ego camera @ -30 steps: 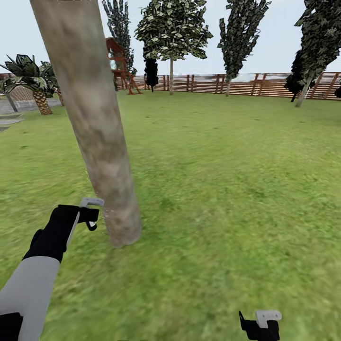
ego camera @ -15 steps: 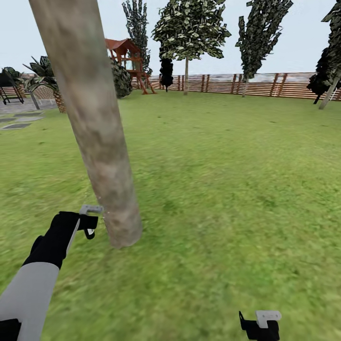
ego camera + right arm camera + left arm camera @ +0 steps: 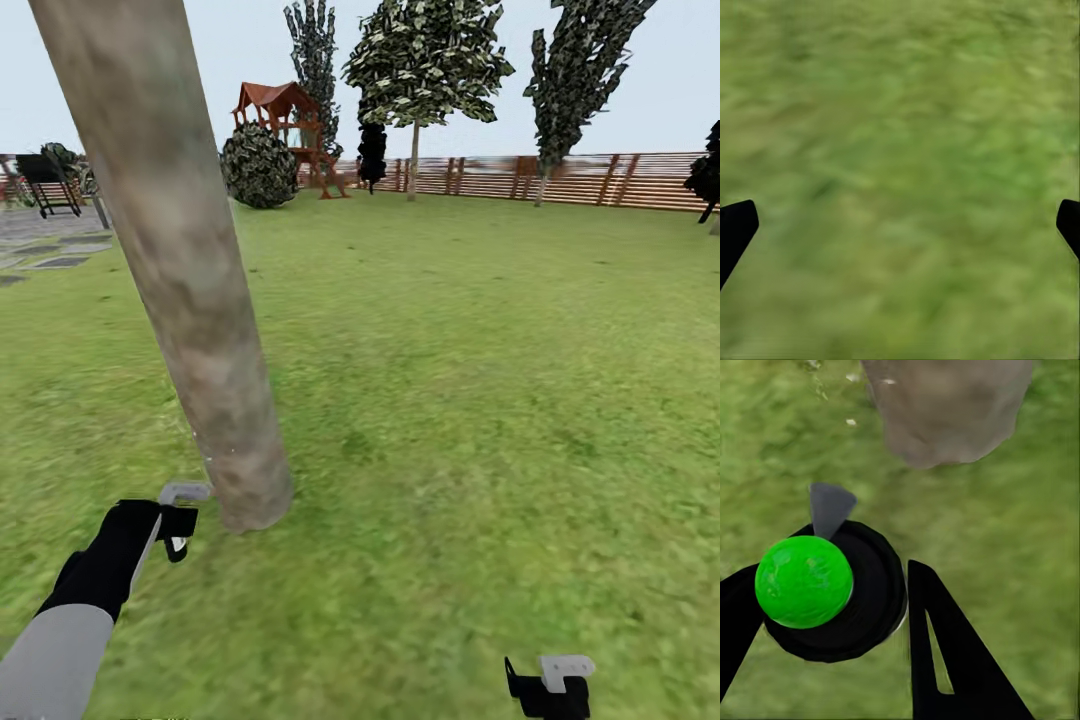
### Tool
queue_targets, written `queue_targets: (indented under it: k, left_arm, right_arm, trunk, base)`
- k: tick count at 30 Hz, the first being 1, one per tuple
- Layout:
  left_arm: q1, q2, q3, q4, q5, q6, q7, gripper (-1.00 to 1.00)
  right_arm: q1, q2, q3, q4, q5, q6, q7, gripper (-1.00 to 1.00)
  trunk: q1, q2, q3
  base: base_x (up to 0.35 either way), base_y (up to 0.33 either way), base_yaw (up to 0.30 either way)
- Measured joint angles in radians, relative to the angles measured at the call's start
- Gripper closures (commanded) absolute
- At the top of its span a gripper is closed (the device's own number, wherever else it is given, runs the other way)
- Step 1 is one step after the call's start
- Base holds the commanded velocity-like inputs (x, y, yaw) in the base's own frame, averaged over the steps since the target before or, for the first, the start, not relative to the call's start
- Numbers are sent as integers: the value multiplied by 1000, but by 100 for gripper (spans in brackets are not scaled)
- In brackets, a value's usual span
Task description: In the garden, pick up the pesticide atomizer on the floor and spray pesticide onto both trees until each tree trunk is fully covered.
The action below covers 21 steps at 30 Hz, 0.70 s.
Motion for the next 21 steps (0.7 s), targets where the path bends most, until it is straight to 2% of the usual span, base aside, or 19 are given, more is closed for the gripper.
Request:
queue_targets:
  k: [2, 4, 7, 10, 12, 14, 15, 16, 18, 21]
  left_arm:
    - [0, -3, 60, 45, 0, -66, 0, 100]
    - [0, -4, 81, 66, 0, -91, 0, 100]
    - [0, -7, 84, 74, -1, -99, 0, 100]
    - [0, -9, 84, 77, -2, -102, 2, 100]
    - [0, -9, 84, 100, -3, -106, 27, 100]
    - [0, -9, 83, 170, 2, -193, 105, 100]
    - [0, -9, 83, 207, 5, -250, 128, 100]
    - [0, -9, 83, 239, 8, -276, 137, 100]
    - [0, -9, 84, 277, 7, -297, 143, 100]
    - [0, -7, 95, 286, 4, -305, 156, 100]
  right_arm:
    - [0, 0, 0, 0, 0, 0, 0, -100]
    - [0, 0, 0, 0, 0, 0, 0, -100]
    - [0, 0, 0, 0, 0, 0, 0, -100]
    - [0, 0, 0, 0, 0, 0, 0, -100]
    - [0, -1, 0, -1, 0, 0, 0, -100]
    - [0, -2, 0, -1, 0, 0, 0, -100]
    - [0, -2, 0, -2, -1, 0, 0, -100]
    - [0, -2, 0, -1, -1, 0, 0, -100]
    - [0, -2, 0, -2, -1, 0, 0, -100]
    - [0, 0, 0, -2, -1, 0, 0, -100]
  trunk:
    - [0, 0, 0]
    - [0, 0, 0]
    - [0, 0, 0]
    - [0, 0, 0]
    - [0, 0, 0]
    - [0, 0, 0]
    - [0, 0, 0]
    - [0, 0, 0]
    - [0, 0, 0]
    - [0, 0, 0]
  base:
    - [135, -247, 277]
    - [137, -247, 277]
    - [127, -250, 247]
    - [81, -262, 47]
    - [19, -268, 6]
    - [3, -270, 1]
    - [1, -270, 0]
    - [1, -270, 0]
    - [-2, -272, 0]
    - [-110, -271, 39]
